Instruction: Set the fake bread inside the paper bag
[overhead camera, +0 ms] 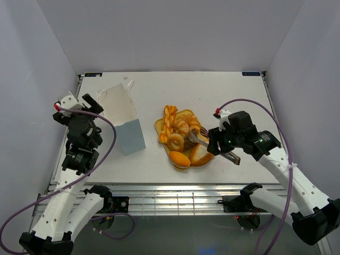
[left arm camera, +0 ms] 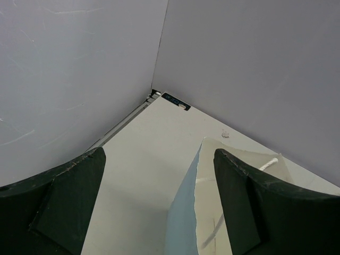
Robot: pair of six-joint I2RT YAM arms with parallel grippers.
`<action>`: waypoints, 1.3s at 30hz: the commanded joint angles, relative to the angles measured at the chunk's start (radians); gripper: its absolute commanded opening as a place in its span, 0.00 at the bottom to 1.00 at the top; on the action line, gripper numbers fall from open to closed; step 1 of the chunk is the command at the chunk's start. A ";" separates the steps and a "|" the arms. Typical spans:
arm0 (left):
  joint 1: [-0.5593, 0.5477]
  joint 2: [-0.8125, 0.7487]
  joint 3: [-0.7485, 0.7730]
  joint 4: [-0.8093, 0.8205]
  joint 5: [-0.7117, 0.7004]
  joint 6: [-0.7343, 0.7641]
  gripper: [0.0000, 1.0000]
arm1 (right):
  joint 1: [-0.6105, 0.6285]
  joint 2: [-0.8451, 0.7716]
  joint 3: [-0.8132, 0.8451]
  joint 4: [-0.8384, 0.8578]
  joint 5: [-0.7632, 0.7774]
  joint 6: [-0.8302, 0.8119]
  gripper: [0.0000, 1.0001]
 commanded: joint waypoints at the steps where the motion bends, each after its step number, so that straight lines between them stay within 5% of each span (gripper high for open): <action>1: -0.006 0.015 0.001 -0.001 0.010 0.008 0.93 | 0.019 -0.011 -0.002 0.029 -0.027 -0.030 0.64; 23: -0.006 0.025 0.006 -0.009 0.030 0.000 0.93 | 0.051 0.072 -0.037 0.121 0.027 -0.070 0.64; 39: -0.008 0.017 0.009 -0.015 0.038 -0.006 0.93 | 0.052 0.118 -0.017 0.140 0.022 -0.059 0.53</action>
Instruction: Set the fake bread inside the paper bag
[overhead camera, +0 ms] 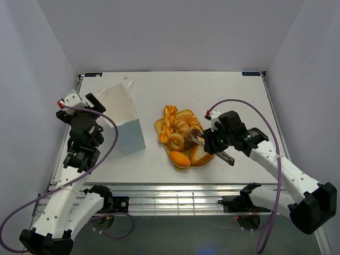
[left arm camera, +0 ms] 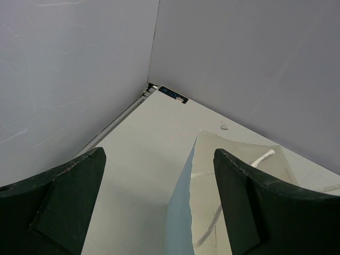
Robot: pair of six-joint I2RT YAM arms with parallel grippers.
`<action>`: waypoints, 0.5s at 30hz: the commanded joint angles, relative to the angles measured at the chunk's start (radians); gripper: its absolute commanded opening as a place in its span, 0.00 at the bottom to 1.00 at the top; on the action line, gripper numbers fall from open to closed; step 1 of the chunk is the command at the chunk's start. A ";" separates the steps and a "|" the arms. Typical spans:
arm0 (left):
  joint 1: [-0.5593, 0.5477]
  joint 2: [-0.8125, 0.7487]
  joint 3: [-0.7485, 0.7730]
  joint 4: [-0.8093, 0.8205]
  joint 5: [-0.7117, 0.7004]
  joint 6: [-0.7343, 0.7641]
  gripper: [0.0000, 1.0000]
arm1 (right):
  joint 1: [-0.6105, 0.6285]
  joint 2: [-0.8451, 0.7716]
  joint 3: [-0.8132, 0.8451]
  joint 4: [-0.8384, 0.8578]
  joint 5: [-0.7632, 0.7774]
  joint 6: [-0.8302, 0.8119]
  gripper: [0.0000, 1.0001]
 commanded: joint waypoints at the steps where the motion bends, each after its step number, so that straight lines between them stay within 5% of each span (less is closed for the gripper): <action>1: -0.002 -0.012 0.009 -0.005 0.014 -0.005 0.93 | 0.006 0.008 0.028 0.034 -0.001 -0.002 0.52; 15: -0.002 -0.025 0.007 -0.005 0.009 -0.005 0.93 | 0.006 0.013 0.098 -0.023 0.016 0.007 0.29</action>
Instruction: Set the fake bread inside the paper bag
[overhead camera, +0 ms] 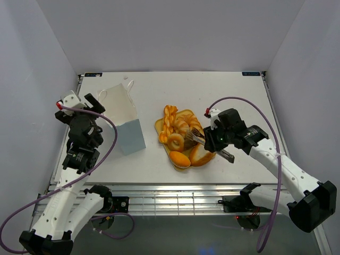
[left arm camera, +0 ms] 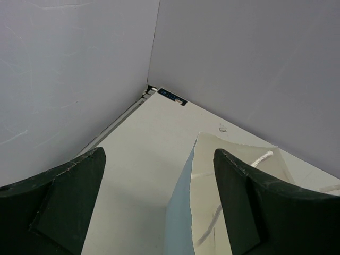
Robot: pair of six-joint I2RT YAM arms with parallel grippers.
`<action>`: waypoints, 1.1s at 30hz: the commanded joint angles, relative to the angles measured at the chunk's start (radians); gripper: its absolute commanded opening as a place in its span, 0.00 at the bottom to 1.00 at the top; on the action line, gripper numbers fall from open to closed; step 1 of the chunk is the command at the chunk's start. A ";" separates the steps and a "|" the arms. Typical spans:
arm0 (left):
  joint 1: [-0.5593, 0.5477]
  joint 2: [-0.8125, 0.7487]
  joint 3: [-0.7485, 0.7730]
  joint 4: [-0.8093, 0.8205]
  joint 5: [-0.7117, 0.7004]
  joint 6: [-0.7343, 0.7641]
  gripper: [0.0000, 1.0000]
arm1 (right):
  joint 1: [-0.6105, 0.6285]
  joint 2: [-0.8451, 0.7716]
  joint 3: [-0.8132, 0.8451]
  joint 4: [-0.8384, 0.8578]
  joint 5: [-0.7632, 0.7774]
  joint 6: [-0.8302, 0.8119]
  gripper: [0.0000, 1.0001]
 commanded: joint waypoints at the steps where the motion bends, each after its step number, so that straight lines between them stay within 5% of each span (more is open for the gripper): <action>1: -0.004 -0.014 0.007 -0.005 0.009 -0.005 0.93 | 0.006 -0.012 0.068 -0.002 0.012 0.009 0.26; 23: -0.004 -0.025 0.004 0.000 -0.001 -0.003 0.93 | 0.006 -0.056 0.168 -0.069 0.010 0.021 0.08; 33: -0.002 -0.041 -0.002 0.006 -0.023 -0.003 0.93 | 0.006 -0.068 0.217 -0.098 -0.007 0.026 0.08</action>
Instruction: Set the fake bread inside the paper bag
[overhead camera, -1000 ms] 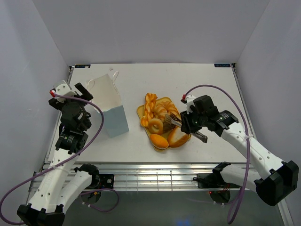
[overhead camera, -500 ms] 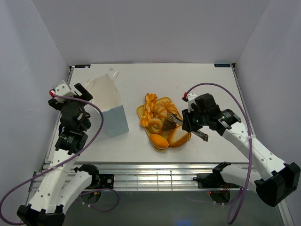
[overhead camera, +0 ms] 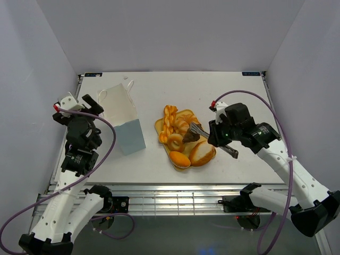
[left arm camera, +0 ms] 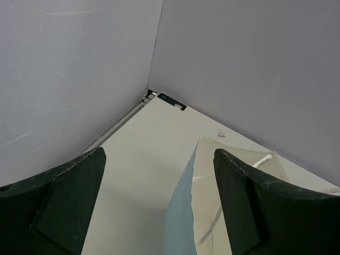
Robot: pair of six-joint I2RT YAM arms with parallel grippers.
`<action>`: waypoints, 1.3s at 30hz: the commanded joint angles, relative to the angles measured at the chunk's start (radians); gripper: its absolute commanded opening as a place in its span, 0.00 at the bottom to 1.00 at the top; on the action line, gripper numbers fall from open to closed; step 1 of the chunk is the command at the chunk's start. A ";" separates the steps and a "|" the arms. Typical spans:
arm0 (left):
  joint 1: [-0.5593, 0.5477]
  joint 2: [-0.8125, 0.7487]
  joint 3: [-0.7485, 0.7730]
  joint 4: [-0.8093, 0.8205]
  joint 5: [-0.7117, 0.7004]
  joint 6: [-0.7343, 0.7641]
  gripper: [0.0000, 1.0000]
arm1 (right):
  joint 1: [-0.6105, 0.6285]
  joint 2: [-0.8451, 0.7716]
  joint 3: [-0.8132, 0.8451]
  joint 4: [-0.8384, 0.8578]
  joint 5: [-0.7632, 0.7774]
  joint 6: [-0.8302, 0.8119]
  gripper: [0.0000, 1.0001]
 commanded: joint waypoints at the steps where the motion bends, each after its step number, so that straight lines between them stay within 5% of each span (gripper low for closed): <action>1: -0.002 -0.019 -0.002 0.007 -0.020 -0.003 0.93 | 0.007 -0.018 0.089 -0.002 -0.015 0.003 0.08; 14: -0.004 -0.093 -0.042 0.074 -0.088 0.012 0.93 | 0.040 0.060 0.359 0.009 -0.125 0.003 0.08; 30: -0.002 -0.134 -0.071 0.128 -0.134 0.034 0.93 | 0.358 0.259 0.729 0.069 -0.086 0.043 0.08; 39: -0.004 -0.139 -0.072 0.131 -0.143 0.034 0.93 | 0.440 0.376 0.879 0.110 -0.098 0.034 0.08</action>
